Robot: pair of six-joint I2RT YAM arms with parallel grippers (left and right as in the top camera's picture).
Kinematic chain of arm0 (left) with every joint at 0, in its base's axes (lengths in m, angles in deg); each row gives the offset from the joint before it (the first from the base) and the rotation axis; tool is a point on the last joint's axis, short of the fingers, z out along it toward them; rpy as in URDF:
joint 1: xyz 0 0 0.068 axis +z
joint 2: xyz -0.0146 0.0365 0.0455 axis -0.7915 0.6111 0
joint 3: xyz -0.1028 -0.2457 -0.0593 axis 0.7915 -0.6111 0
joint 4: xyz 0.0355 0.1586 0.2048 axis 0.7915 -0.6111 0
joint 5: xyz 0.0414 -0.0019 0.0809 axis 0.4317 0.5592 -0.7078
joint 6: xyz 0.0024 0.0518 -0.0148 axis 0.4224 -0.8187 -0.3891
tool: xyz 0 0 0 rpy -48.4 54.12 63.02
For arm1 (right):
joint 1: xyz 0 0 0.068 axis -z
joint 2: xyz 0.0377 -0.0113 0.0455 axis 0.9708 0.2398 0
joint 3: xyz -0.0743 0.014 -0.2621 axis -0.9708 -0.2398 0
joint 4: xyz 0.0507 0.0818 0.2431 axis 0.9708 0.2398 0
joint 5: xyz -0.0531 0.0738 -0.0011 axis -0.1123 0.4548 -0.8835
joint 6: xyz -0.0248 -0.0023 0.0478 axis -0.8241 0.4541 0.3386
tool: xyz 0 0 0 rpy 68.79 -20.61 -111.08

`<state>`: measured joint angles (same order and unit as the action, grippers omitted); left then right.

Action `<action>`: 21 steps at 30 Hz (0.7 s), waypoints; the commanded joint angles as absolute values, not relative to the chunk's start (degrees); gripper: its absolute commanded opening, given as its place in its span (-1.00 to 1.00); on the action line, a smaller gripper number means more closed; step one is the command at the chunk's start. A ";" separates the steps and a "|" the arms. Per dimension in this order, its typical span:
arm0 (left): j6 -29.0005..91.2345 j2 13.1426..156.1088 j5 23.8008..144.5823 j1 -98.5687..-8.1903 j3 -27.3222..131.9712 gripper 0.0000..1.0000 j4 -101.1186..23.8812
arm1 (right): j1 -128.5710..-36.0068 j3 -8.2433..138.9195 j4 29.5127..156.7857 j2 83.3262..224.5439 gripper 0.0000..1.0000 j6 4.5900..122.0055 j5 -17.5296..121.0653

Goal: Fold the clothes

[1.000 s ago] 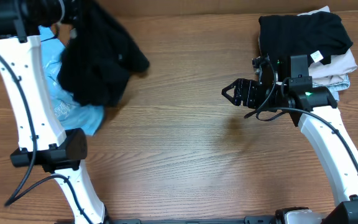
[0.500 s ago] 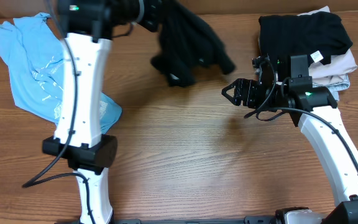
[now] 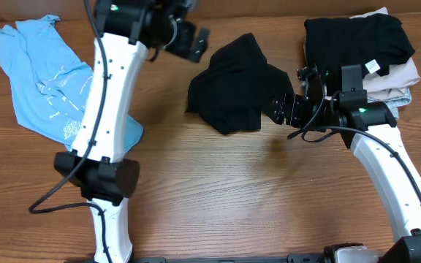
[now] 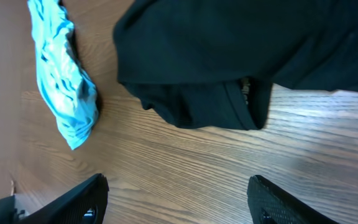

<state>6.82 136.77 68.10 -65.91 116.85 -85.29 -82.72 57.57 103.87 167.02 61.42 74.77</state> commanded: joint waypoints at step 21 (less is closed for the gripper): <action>16.29 135.56 63.97 -47.23 69.26 0.79 -67.52 | -82.91 59.03 104.66 166.89 0.51 61.68 73.07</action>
<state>14.45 136.70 63.43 -48.65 73.46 -69.58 -82.72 57.57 104.92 167.02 61.42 73.33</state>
